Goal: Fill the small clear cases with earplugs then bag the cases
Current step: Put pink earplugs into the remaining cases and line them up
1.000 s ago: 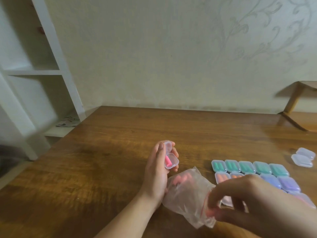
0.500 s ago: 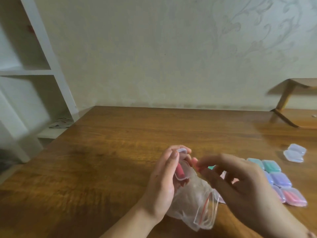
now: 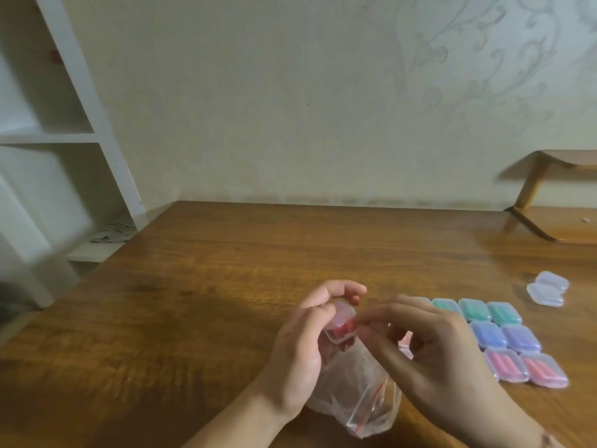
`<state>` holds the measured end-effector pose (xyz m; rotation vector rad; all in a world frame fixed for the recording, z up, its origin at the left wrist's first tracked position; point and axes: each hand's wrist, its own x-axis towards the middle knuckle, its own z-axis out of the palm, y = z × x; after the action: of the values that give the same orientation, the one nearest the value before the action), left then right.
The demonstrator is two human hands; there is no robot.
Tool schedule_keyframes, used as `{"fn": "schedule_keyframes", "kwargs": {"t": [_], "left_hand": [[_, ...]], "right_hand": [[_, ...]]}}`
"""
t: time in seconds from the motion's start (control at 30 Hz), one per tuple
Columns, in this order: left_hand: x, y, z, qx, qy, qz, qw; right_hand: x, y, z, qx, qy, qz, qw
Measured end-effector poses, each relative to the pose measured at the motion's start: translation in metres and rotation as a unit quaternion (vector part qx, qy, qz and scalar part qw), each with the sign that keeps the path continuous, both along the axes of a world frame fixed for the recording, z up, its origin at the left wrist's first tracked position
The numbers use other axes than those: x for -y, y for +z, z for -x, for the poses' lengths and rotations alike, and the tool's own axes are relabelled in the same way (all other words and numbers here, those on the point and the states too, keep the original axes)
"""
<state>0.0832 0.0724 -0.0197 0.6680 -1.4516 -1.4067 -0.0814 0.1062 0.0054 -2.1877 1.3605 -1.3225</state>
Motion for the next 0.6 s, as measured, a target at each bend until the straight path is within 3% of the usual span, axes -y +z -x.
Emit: {"fn": "schedule_keyframes", "kwargs": {"t": [0.1,0.2,0.3,0.4,0.47,0.6], "left_hand": [[0.001,0.001,-0.002,0.009,0.013,0.011,1.0],[-0.002,-0.001,-0.004,0.083,0.021,0.124,0.989],[-0.005,-0.004,-0.001,0.2,0.055,0.293,0.933],[-0.005,-0.001,0.002,0.236,0.109,0.396,0.88],[-0.005,0.005,0.006,0.242,0.175,0.424,0.855],[-0.01,0.031,0.032,0.232,0.276,0.449,0.818]], "right_hand": [[0.001,-0.001,0.003,0.084,-0.022,-0.031,0.996],[0.004,-0.003,0.008,0.01,-0.043,-0.045,0.998],[0.005,-0.007,0.009,-0.043,-0.037,-0.053,0.997],[0.007,-0.009,0.01,-0.046,-0.031,-0.035,0.998],[0.007,-0.006,0.01,0.003,-0.039,-0.016,0.999],[0.005,0.011,0.02,0.226,-0.022,-0.042,0.973]]}}
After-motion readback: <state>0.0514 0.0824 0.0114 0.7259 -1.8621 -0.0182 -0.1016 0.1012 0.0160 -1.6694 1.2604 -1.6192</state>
